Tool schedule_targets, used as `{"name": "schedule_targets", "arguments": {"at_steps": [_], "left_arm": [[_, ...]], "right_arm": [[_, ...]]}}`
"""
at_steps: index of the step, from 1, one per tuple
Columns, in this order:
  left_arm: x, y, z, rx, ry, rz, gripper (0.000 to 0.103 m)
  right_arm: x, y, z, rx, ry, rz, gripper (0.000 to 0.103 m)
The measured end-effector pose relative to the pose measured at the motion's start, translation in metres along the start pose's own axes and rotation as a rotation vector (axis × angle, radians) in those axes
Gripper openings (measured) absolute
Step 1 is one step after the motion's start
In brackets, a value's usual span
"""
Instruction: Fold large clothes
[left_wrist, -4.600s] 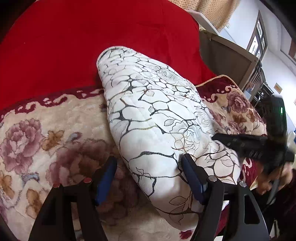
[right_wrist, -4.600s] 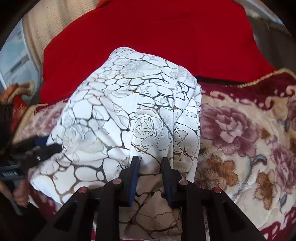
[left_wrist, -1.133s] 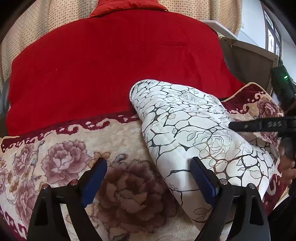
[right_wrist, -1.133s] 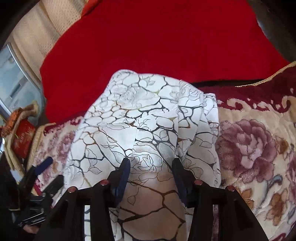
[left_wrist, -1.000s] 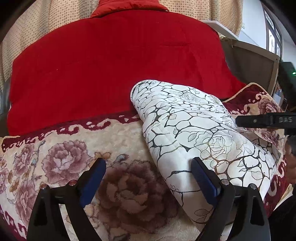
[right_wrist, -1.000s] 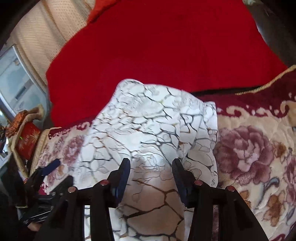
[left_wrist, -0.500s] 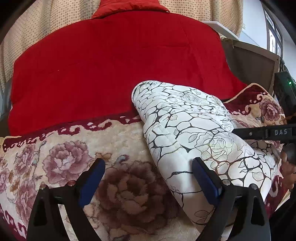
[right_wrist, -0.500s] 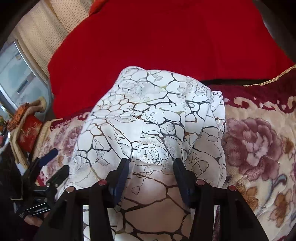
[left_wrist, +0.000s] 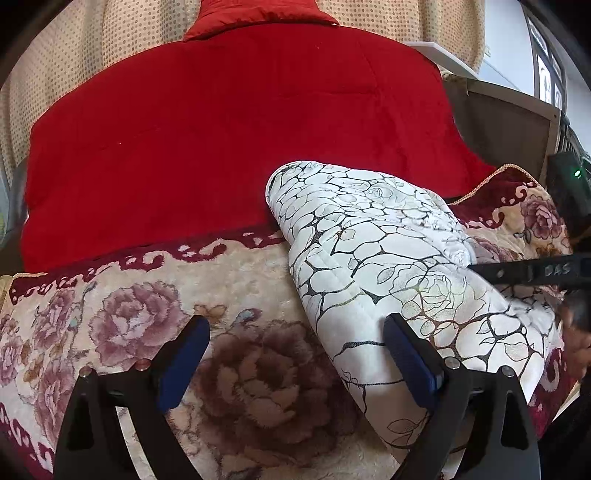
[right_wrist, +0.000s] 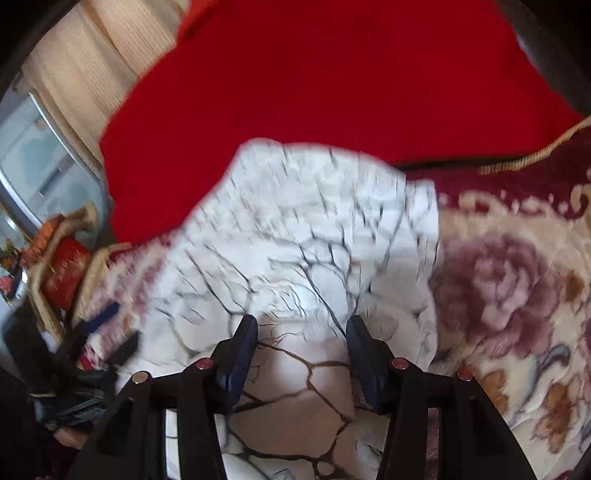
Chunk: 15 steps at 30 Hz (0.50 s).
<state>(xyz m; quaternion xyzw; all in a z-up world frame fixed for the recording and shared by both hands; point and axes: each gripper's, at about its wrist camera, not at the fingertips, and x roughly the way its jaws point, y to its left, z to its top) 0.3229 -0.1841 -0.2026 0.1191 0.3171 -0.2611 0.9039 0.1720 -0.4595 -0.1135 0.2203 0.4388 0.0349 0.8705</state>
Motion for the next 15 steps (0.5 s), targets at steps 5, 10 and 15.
{"name": "schedule_targets", "arguments": {"at_steps": [5,10,15], "left_arm": [[-0.001,0.001,0.000,0.002,-0.001,0.004,0.095],[-0.003,0.000,0.001,0.013,-0.005,0.020,0.095],[-0.012,0.000,0.005,0.053,-0.018,0.075,0.095]], "right_arm": [[-0.009,-0.005,0.001,0.018,-0.022,0.029,0.055],[-0.027,-0.012,0.004,0.012,-0.093,0.016,0.055],[-0.044,-0.006,0.013,0.024,-0.175,0.019,0.055]]}}
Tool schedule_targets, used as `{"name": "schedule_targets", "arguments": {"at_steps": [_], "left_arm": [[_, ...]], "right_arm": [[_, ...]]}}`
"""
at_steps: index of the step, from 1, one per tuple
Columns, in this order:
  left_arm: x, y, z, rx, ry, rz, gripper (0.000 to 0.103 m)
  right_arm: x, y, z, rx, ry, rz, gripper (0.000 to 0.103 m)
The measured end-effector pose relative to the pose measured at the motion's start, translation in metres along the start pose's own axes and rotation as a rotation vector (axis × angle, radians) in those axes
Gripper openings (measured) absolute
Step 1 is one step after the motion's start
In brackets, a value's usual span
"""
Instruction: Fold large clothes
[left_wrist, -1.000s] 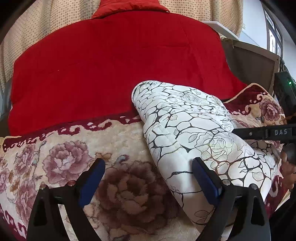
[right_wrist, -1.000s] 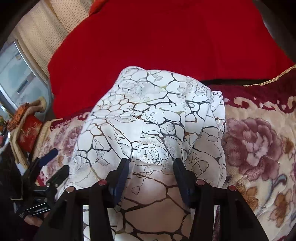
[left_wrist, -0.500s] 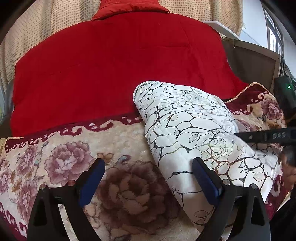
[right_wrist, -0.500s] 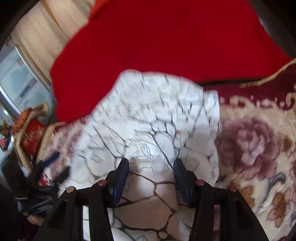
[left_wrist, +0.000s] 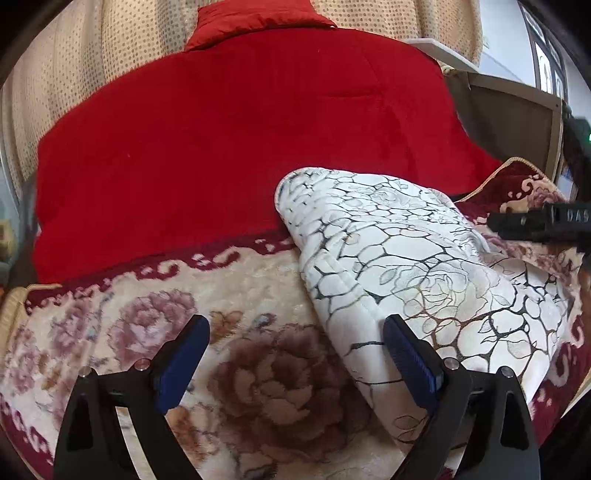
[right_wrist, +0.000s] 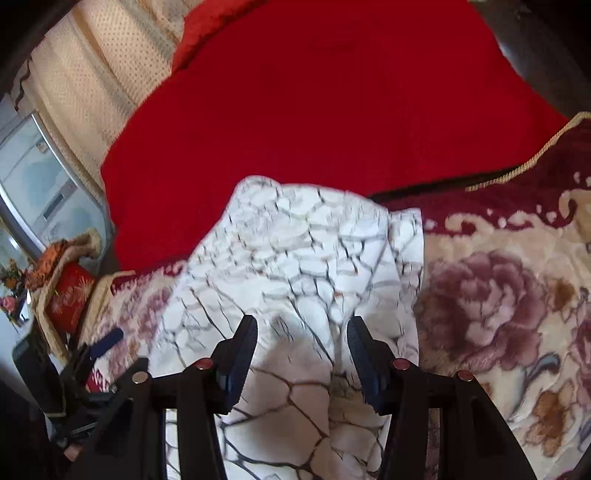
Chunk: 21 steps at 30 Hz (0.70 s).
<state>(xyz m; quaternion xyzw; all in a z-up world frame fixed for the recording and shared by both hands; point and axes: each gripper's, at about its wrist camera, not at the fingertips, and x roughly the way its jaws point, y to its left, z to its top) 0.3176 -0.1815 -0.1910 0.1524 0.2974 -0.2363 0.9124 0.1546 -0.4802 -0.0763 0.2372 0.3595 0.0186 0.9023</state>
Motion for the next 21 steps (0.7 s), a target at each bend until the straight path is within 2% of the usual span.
{"name": "schedule_targets", "arguments": {"at_steps": [3,5,9,11,13,15,21], "left_arm": [[-0.008,0.010,0.004,0.008,-0.049,0.080,0.095],[-0.009,0.022,0.006,-0.028,-0.052,0.101,0.095],[0.008,0.040,0.003,-0.091,0.010,0.092,0.095],[0.021,0.035,-0.002,-0.068,0.059,0.083,0.095],[0.030,0.023,-0.006,-0.027,0.087,0.080,0.095],[0.031,0.018,-0.007,-0.027,0.082,0.081,0.095],[0.029,0.019,-0.006,-0.031,0.077,0.090,0.095]], "right_arm": [[0.000,0.006,0.007,0.008,-0.020,-0.012,0.055],[0.001,0.008,0.008,0.025,-0.022,-0.020,0.055],[0.014,0.009,0.012,0.057,-0.015,-0.046,0.053],[0.023,0.006,0.012,0.068,0.008,-0.057,0.053],[0.042,-0.002,0.010,0.085,0.068,-0.098,0.051],[0.058,-0.011,0.006,0.109,0.130,-0.104,0.051],[0.037,-0.011,0.009,0.105,0.099,-0.059,0.051]]}}
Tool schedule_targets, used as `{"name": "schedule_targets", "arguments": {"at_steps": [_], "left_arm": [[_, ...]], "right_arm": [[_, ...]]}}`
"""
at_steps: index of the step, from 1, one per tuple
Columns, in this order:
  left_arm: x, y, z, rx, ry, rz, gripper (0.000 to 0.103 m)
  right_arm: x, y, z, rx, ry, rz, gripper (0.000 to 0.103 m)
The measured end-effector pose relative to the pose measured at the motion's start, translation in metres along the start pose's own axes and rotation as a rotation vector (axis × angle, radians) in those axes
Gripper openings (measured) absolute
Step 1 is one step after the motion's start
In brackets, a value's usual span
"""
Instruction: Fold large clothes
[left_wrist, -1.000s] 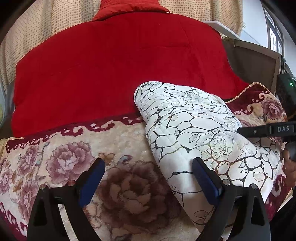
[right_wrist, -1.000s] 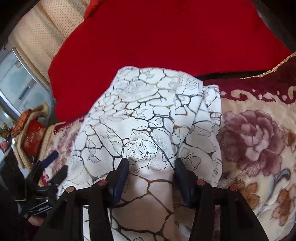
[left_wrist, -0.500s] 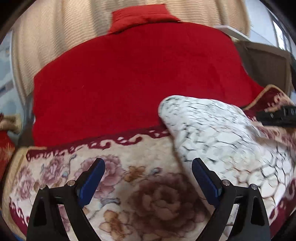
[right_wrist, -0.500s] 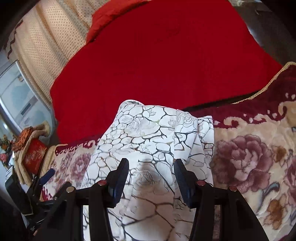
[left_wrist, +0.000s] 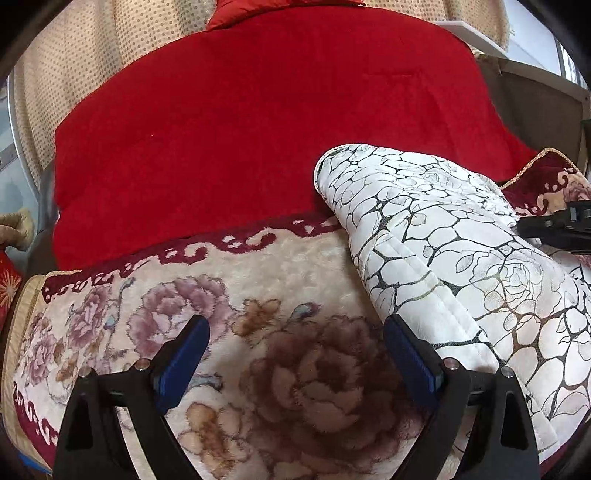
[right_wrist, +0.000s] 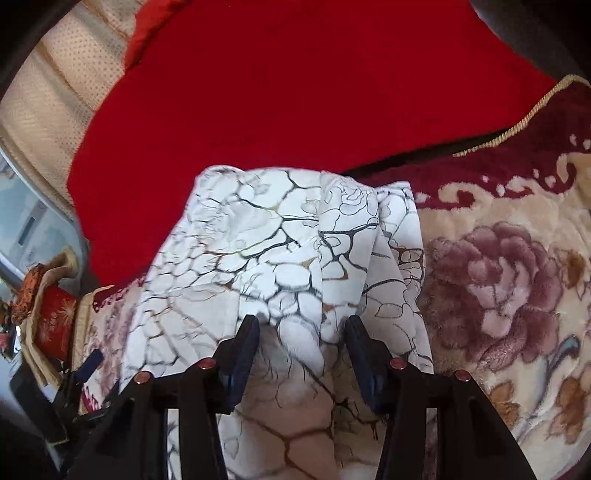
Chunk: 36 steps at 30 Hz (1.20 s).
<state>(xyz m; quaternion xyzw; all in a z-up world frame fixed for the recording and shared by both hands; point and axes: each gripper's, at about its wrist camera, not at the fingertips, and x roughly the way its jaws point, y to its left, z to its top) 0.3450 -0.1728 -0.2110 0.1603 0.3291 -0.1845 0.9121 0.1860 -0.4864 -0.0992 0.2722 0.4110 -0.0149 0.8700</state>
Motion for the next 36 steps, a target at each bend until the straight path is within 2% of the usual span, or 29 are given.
{"name": "schedule_targets", "arguments": {"at_steps": [6,9,12,15,18,22,27,31,33,36], "left_arm": [[-0.002,-0.001,0.001,0.009,-0.009,0.008,0.095],[-0.002,-0.001,0.001,0.011,-0.010,0.009,0.095],[-0.002,-0.002,0.001,0.009,-0.011,0.005,0.095],[-0.001,-0.003,0.001,0.010,-0.010,0.004,0.095],[-0.002,-0.002,0.002,0.008,-0.014,0.011,0.095],[-0.005,-0.002,0.003,0.013,-0.022,0.025,0.095],[-0.009,-0.004,0.006,0.017,-0.041,0.032,0.095],[-0.010,-0.005,0.007,0.018,-0.046,0.036,0.095],[-0.010,-0.005,0.007,0.018,-0.046,0.034,0.095],[-0.010,-0.006,0.006,0.021,-0.046,0.034,0.095]], "right_arm": [[-0.030,0.023,-0.010,-0.134,0.007,0.045,0.051],[-0.034,0.030,-0.015,-0.190,0.049,0.070,0.051],[-0.019,0.029,-0.023,-0.223,0.111,0.049,0.051],[0.002,0.028,-0.033,-0.223,0.150,0.024,0.052],[-0.006,0.032,-0.031,-0.248,0.124,0.027,0.053],[-0.024,0.020,-0.026,-0.201,0.084,0.083,0.054],[-0.042,0.008,-0.021,-0.184,0.018,0.091,0.054],[-0.041,0.005,-0.020,-0.185,0.051,0.088,0.054],[-0.027,0.002,-0.023,-0.181,0.121,0.065,0.054],[-0.011,-0.002,-0.031,-0.166,0.166,0.062,0.054]]}}
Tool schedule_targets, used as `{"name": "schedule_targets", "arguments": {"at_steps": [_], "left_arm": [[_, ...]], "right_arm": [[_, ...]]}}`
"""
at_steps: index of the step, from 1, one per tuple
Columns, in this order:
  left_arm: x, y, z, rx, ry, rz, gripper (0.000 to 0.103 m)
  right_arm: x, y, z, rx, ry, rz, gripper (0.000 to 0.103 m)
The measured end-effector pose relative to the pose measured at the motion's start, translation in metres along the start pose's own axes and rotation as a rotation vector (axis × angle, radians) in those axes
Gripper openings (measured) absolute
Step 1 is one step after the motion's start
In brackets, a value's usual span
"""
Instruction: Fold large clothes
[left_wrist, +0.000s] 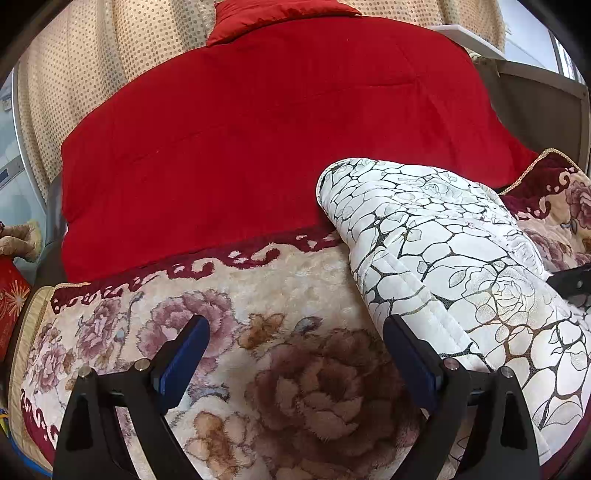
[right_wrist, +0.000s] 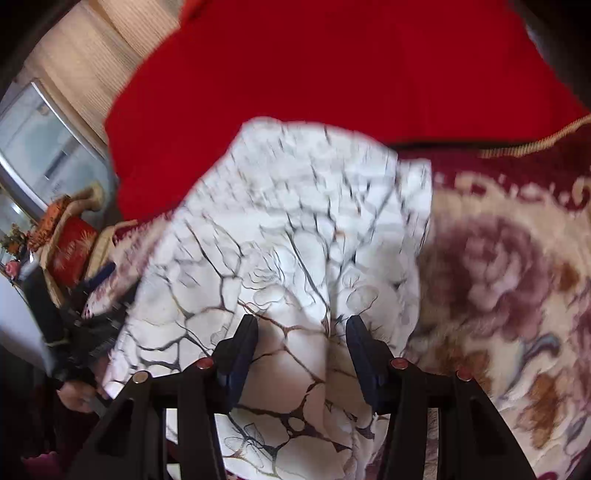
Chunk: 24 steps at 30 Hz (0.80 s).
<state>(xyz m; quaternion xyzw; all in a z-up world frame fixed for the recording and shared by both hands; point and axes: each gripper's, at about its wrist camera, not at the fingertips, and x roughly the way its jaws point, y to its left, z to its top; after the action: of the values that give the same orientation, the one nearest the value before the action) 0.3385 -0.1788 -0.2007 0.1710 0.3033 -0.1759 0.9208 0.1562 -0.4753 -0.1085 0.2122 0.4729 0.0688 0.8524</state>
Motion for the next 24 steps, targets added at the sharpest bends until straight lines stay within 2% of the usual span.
{"name": "schedule_targets", "arguments": {"at_steps": [8,16,19,24], "left_arm": [[-0.003,0.002,0.002,-0.005,-0.011,0.005,0.095],[-0.014,0.006,0.014,-0.061,-0.068,-0.004,0.095],[-0.016,0.004,0.022,-0.080,-0.084,-0.026,0.095],[-0.010,-0.005,0.033,-0.092,-0.089,-0.056,0.095]], "right_arm": [[-0.017,-0.002,0.000,-0.016,-0.073,-0.001,0.054],[-0.045,0.001,0.010,0.024,-0.233,0.032,0.054],[-0.042,0.006,0.021,0.059,-0.258,0.043,0.054],[-0.024,0.011,0.055,0.119,-0.238,0.017,0.054]]}}
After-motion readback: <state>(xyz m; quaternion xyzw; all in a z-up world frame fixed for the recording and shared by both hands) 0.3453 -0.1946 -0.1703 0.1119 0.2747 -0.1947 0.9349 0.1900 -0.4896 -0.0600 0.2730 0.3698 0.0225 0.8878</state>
